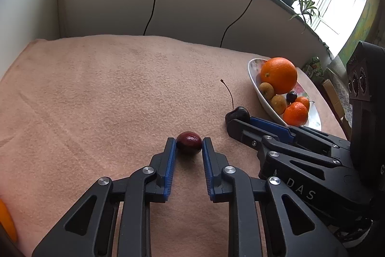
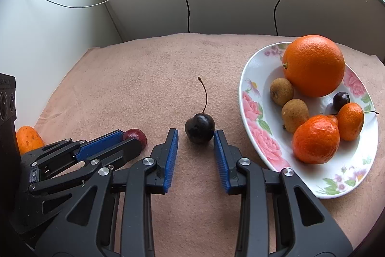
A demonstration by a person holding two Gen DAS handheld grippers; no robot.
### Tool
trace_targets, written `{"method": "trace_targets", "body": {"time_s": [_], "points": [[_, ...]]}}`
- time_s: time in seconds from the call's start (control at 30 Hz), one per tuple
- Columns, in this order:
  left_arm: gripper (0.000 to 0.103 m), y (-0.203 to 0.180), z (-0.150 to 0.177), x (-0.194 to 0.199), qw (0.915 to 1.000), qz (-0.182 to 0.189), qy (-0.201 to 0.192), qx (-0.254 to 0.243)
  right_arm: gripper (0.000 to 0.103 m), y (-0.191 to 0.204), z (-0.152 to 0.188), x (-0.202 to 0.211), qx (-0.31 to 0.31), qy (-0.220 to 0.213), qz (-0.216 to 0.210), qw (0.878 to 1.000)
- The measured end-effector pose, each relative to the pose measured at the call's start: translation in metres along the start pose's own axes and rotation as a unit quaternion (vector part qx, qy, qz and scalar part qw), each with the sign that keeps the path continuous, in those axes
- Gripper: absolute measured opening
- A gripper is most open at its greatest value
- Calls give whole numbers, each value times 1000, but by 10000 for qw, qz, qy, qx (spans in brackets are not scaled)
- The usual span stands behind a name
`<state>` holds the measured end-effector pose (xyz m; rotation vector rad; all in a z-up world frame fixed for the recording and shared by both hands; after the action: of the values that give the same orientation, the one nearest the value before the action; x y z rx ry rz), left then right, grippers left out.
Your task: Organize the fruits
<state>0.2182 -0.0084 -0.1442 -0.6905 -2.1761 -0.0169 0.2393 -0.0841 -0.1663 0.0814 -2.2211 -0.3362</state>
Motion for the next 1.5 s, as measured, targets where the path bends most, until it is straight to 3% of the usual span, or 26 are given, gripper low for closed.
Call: {"method": "trace_targets", "body": {"time_s": [0.57,1.1,1.5], "points": [[18,6,0,5,9999,-59,-106,112,26,6,-1,-4,6,34,-300,9995],[16,1,2,6,9995,-290,-101,60,26,4,1,44,207,-201,-720,9970],[20,-14,-6,-13,9987,-474,104,-150,26,-25,-2,89,138,-481,-857,9951]]}}
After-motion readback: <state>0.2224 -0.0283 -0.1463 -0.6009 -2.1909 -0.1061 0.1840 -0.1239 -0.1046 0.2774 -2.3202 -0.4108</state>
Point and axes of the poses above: each gripper's, at about its wrist camera, not at the fingertips, and x roughly against the way its jaws point, y to its left, z to its underside, the point moved 8 cm from there along -x, roughly the way its jaws point, and after that the axes turned 7 degrees about -x, right-handed, at the moved point
